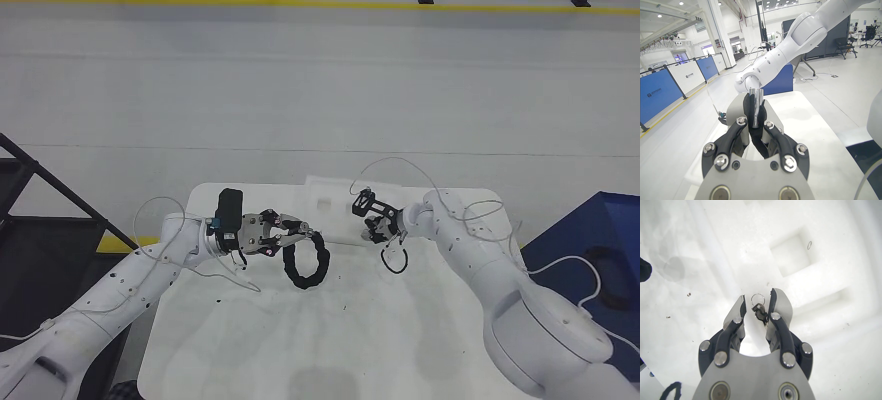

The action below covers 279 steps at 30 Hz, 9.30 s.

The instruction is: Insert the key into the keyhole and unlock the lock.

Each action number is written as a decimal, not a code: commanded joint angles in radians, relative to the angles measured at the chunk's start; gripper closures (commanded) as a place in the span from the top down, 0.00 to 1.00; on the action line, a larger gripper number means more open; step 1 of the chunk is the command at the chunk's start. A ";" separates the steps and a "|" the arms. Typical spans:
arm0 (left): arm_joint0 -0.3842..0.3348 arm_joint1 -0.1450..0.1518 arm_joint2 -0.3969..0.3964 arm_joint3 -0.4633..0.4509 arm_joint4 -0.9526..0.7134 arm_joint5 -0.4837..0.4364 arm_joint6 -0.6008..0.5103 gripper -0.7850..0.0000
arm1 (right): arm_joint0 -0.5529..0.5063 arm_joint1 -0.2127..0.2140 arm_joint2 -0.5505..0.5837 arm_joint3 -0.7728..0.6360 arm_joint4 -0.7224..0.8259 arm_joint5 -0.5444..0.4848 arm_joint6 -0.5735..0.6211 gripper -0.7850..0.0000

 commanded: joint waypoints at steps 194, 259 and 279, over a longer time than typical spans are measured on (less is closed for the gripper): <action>0.060 -0.173 -0.099 -0.050 -0.040 -0.134 -0.286 0.00 | -0.765 0.299 0.582 -1.209 0.026 -0.193 -0.701 0.00; 0.185 -0.205 -0.183 -0.069 0.372 0.457 -0.015 0.00 | -1.103 0.320 0.663 -1.626 0.059 0.305 -0.536 0.00; 0.197 -0.219 -0.212 -0.064 0.416 0.498 0.004 0.00 | -1.106 0.315 0.657 -1.631 0.012 0.361 -0.550 0.00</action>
